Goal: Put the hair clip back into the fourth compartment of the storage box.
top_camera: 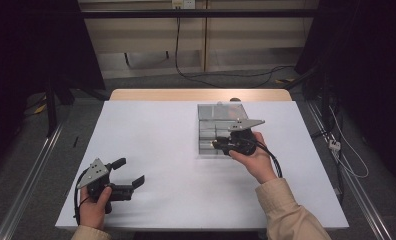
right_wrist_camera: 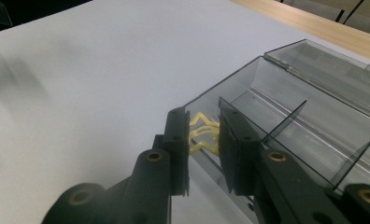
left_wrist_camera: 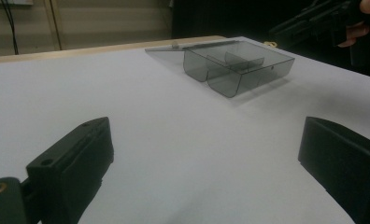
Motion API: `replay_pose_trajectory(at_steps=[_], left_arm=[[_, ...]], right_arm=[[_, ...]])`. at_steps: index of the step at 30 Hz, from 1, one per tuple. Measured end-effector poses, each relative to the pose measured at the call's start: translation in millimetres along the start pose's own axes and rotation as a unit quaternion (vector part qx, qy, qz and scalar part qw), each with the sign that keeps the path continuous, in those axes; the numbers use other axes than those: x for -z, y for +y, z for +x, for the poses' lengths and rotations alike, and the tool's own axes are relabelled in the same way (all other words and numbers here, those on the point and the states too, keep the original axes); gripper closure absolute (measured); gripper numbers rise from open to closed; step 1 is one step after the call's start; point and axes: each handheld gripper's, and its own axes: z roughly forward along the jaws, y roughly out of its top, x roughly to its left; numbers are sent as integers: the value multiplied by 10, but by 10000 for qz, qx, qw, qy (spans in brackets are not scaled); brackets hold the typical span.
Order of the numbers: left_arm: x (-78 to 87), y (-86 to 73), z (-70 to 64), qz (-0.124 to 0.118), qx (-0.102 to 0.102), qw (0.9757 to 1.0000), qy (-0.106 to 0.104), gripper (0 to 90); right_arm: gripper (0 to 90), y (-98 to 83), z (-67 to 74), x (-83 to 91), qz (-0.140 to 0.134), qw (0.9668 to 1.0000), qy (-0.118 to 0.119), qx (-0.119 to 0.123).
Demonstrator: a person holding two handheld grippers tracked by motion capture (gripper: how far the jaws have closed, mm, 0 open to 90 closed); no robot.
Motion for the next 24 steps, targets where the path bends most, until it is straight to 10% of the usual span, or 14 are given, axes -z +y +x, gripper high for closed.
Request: replay_pose_trajectory(at_steps=[24], left_arm=[[6,-1,6,5,-3,10000,0,33]], right_arm=[[740,107,3,-115,-34,10000,-14,65]])
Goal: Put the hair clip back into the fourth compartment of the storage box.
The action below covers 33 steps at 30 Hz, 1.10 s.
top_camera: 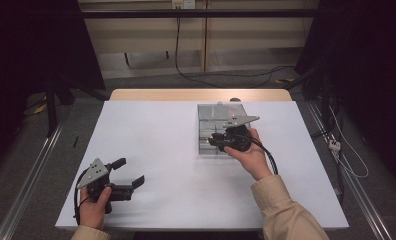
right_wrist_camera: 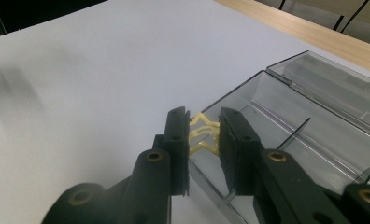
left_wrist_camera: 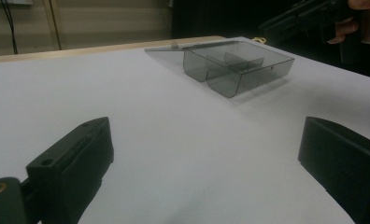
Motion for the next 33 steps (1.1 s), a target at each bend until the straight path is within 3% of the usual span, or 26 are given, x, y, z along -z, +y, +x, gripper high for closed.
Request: replay_pose_trajectory(at_steps=[33], left_arm=[[-5,-7,0,-5,39,10000,-16,33]], right_arm=[[740,-32,-91,-199,-12,9999,-105,-80]])
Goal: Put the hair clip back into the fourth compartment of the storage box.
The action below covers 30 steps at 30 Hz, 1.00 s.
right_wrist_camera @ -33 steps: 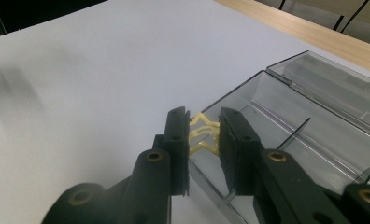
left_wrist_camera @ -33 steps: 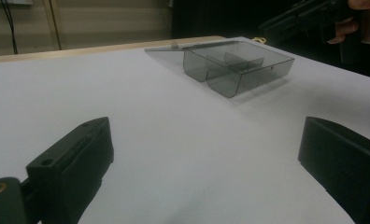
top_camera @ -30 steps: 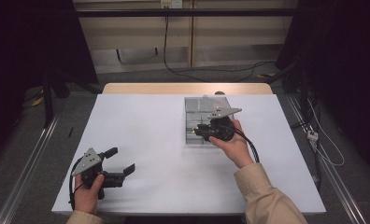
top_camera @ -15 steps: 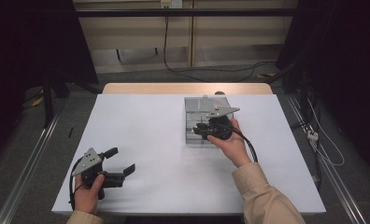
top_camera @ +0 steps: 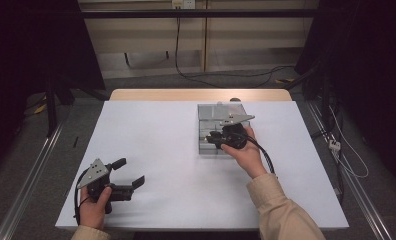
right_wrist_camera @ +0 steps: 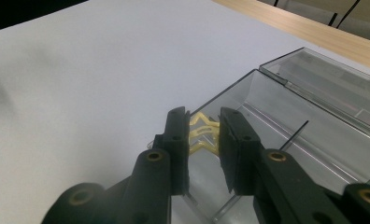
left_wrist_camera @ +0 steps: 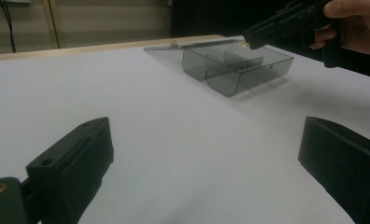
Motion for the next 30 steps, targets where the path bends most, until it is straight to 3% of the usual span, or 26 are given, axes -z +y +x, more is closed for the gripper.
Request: replay_pose_trajectory(at_steps=[30], left_arm=[[0,-2,4,10,-16,10000,-9,34]], right_arm=[[739,-36,-10,-135,39,10000,-27,27]])
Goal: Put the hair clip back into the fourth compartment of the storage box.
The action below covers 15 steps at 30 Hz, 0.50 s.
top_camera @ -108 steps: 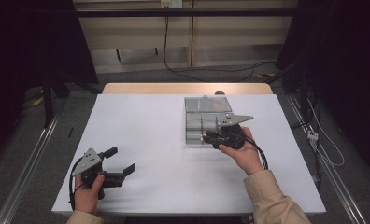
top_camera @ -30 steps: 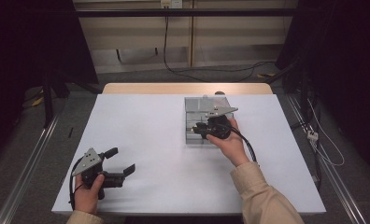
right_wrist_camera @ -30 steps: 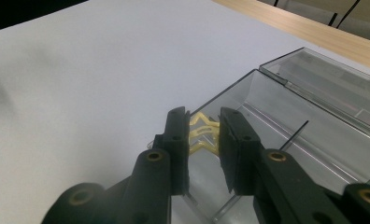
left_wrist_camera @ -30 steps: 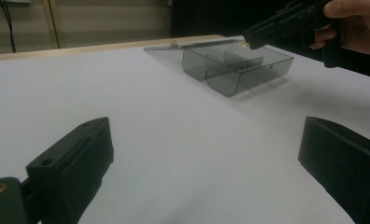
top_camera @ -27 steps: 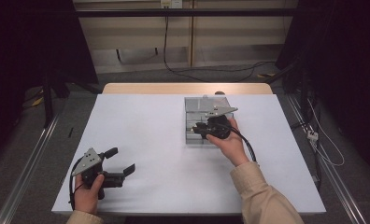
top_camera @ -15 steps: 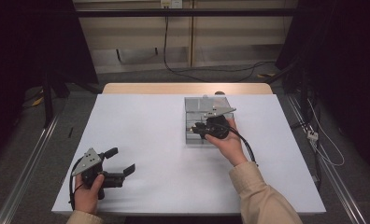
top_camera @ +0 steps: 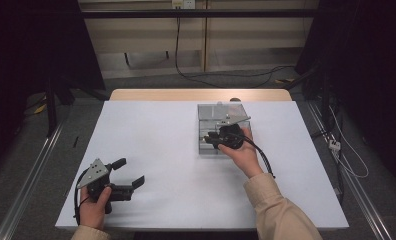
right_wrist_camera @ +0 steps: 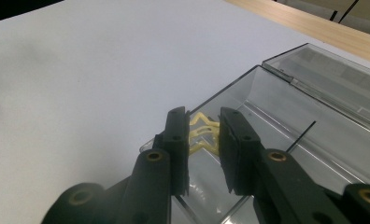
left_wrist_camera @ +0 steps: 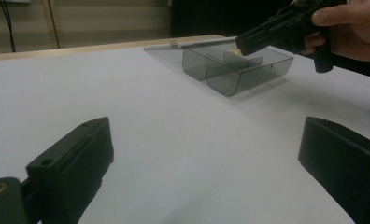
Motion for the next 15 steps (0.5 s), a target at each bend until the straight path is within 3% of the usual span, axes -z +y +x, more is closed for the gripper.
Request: replay_pose_trajectory(at_steps=[15], left_arm=[[5,1,-1,1,6,10000,6,33]], right_arm=[[739,-39,2,-68,86,9999,-54,6]])
